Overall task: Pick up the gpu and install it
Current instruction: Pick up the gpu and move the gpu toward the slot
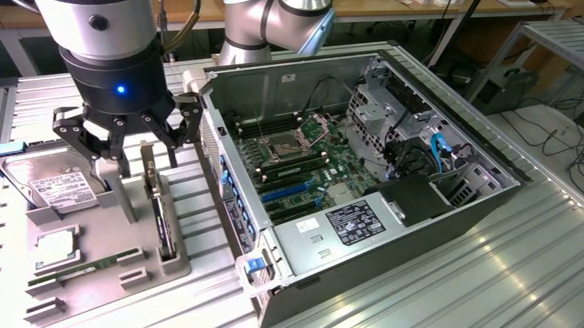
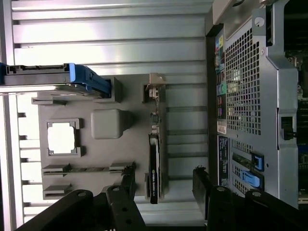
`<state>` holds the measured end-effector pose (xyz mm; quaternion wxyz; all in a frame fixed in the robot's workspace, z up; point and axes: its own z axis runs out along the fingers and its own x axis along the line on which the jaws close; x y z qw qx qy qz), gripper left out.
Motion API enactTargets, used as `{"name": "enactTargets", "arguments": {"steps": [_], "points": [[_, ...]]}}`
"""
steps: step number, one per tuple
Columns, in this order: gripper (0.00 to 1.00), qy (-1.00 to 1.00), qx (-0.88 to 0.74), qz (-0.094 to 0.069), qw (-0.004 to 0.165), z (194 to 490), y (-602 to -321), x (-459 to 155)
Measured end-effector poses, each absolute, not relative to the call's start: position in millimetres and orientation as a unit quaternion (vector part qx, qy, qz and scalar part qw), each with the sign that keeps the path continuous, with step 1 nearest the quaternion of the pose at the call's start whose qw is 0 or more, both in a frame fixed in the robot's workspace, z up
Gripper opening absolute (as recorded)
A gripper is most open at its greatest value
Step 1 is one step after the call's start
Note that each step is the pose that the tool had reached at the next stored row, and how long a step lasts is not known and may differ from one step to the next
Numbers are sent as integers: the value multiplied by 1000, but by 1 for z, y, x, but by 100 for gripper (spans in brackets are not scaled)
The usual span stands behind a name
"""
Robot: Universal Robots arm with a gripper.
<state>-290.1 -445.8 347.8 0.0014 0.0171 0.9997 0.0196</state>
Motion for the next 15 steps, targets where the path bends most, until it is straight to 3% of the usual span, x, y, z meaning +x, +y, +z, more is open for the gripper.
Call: {"name": "enactTargets", "arguments": {"steps": [15], "points": [[60, 1000, 17, 19, 0, 330, -446, -290]]}}
